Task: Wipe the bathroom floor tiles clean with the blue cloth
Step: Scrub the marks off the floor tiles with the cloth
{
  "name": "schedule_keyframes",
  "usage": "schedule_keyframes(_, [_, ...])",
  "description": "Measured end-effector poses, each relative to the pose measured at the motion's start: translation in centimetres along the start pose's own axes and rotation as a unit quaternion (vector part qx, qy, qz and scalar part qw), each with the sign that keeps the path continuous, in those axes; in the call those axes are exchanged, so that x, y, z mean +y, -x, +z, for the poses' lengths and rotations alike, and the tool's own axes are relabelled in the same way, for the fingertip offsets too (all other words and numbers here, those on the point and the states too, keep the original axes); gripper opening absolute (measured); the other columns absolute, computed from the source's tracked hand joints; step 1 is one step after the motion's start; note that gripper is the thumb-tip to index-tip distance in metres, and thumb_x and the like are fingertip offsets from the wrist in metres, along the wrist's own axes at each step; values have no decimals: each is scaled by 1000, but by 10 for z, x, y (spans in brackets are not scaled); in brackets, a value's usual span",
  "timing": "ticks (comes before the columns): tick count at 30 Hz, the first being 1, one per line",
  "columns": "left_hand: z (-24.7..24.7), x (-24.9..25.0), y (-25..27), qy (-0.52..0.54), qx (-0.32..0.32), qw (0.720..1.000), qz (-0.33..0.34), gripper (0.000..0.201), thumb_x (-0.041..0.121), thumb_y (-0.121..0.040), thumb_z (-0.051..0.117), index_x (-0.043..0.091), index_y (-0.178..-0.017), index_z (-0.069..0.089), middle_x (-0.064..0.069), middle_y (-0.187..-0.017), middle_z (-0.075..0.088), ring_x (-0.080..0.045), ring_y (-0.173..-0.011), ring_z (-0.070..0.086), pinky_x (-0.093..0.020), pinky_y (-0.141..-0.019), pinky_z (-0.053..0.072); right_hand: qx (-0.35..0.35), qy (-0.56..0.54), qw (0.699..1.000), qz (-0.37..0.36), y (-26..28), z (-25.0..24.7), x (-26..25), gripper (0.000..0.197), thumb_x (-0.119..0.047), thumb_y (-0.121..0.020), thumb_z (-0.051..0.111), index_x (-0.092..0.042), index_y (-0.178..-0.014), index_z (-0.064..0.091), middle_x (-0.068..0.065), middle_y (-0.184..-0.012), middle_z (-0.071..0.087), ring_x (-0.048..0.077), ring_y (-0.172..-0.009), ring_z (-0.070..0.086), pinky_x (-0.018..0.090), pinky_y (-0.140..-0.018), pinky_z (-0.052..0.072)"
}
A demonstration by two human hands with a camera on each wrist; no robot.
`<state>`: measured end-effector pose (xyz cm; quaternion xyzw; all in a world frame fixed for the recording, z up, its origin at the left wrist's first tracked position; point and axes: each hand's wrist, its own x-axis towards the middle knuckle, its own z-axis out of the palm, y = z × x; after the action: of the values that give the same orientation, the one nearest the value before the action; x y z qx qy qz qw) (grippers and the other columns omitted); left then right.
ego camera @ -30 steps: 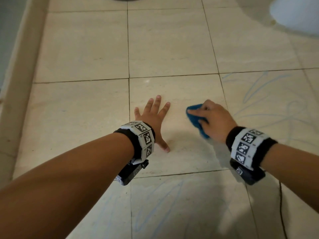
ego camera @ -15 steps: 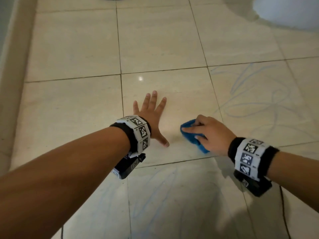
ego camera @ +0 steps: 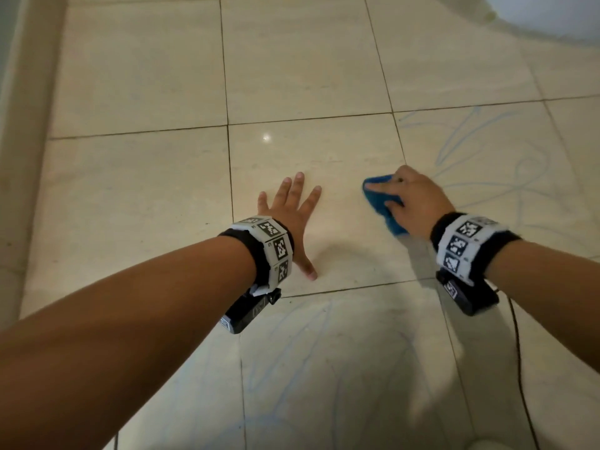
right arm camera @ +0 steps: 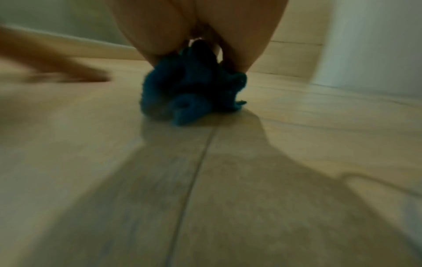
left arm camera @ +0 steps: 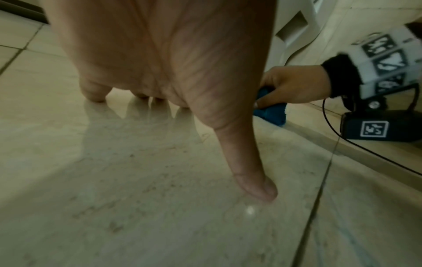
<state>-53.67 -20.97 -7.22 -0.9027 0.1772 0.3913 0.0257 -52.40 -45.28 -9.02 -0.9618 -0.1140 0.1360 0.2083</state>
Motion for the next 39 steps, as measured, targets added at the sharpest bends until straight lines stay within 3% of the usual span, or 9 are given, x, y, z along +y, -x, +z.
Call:
schedule_keyframes(3, [0,1,1,2,-4,1000,0,152,66,-53,82,26,-145,-32,-8,-149,-42,-28,-142,-29,-58,-117,-3,46,3,994,103,7,-7,12,38,-6,-90,53,-21,-125,59,-7,-92,38,27,-95,51,16,-76,31])
schedule_keyframes(9, [2,-1,-2,4,6,1000,1,152,66,-52,82,26,-145,-32,-7,-150,-41,-28,-143,-28,-58,-117,-1,-106,7,986,-132,51,12,-18,46,-3,-85,59,-29,-123,61,-1,-99,48,23,-88,49,32,-76,41])
schedule_keyframes(14, [0,1,2,7,2,1000,-1,151,65,-53,82,26,-145,-31,-7,-150,-41,-27,-143,-28,-58,-117,-1,-3,32,999,43,32,-10,21,45,-8,-90,54,-28,-131,54,1,-101,42,19,-84,45,20,-74,29])
schedule_keyframes(20, [0,0,0,3,0,1000,-1,151,65,-53,82,26,-145,-31,-7,-150,-41,-27,-143,-28,-58,-117,-1,-116,29,975,-189,77,14,12,53,-3,-79,67,-30,-124,60,1,-96,52,22,-81,52,30,-69,40])
schedule_keyframes(26, [1,0,1,4,2,1000,1,152,66,-53,82,26,-145,-32,-7,-150,-42,-27,-143,-28,-59,-117,-1,10,13,1000,21,68,6,15,48,-3,-85,59,-26,-127,58,3,-96,45,31,-90,51,27,-77,34])
schedule_keyframes(31, [2,-3,1,3,10,1000,7,151,68,-53,80,27,-145,-32,-6,-150,-42,-26,-143,-29,-56,-117,-3,-168,-4,968,-185,83,22,-33,43,-11,-87,58,-34,-123,61,1,-101,52,20,-86,49,30,-74,42])
schedule_keyframes(33, [3,-3,1,5,14,1000,10,151,68,-53,80,27,-145,-32,-6,-150,-41,-26,-143,-28,-56,-117,-3,-135,-1,980,-143,59,15,-21,48,-11,-89,58,-40,-127,55,-3,-102,45,17,-89,47,28,-80,41])
schedule_keyframes(36, [5,-4,1,6,15,1000,12,151,68,-53,80,27,-145,-32,-6,-150,-41,-26,-143,-29,-57,-117,-2,-2,13,998,61,38,0,9,46,-12,-91,54,-35,-131,52,-2,-100,38,18,-88,45,22,-78,32])
schedule_keyframes(39, [5,-4,-1,1,14,1000,12,151,69,-53,79,27,-144,-33,-6,-149,-43,-26,-142,-30,-58,-117,-2,-13,48,998,32,53,8,-2,43,-15,-91,51,-31,-131,53,4,-100,41,27,-88,48,26,-75,34])
